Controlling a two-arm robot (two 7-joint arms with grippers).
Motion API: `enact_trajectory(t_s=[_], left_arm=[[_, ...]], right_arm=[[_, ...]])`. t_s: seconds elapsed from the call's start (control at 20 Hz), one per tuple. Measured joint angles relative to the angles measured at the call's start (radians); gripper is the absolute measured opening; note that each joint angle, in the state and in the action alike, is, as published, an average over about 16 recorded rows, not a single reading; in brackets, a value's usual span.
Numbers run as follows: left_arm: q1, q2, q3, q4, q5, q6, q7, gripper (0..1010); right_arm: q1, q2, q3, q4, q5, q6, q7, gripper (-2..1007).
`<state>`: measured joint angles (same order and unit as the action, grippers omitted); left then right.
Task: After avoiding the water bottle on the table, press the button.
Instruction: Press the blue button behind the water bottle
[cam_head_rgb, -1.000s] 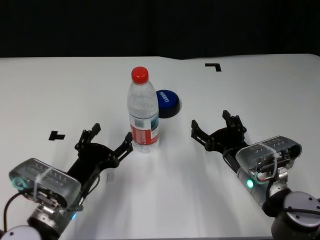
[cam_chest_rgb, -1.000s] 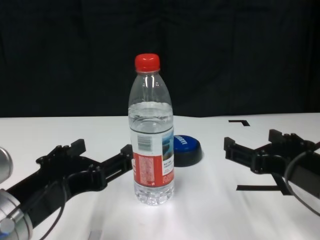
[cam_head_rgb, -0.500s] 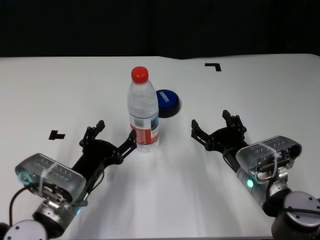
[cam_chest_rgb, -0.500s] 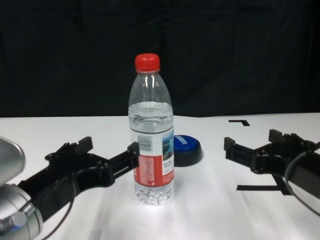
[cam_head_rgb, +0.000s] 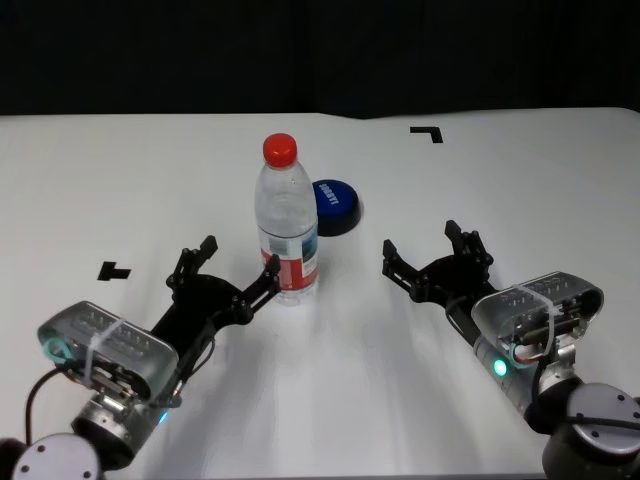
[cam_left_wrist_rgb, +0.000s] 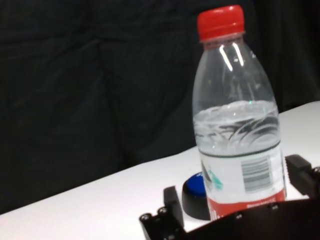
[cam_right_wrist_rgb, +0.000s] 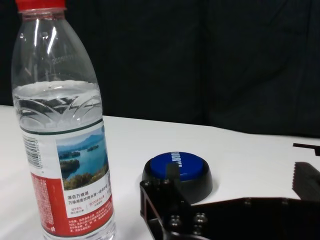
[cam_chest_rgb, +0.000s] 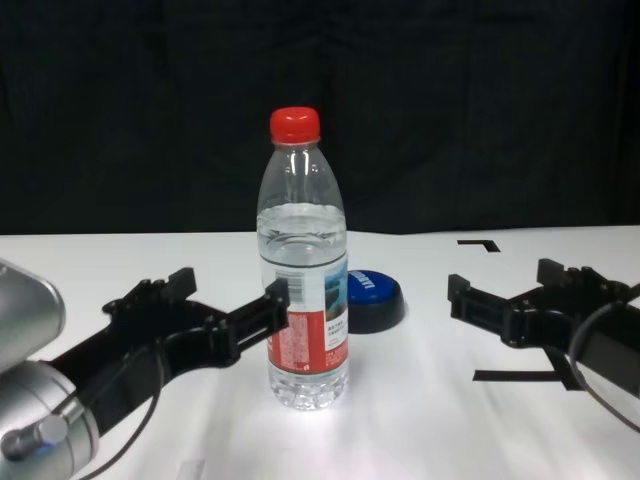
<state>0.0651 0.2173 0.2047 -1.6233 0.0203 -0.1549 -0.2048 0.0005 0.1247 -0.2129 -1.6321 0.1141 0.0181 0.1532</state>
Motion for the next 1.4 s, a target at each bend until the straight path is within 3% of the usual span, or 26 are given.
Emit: enact_trajectory(t_s=[1.4], left_arm=[[-0.050, -0.007, 0.037, 0.039, 0.005, 0.005, -0.009, 1003]], right_arm=[[0.000, 0.000, 0.000, 0.000, 0.000, 0.000, 0.000, 1003]])
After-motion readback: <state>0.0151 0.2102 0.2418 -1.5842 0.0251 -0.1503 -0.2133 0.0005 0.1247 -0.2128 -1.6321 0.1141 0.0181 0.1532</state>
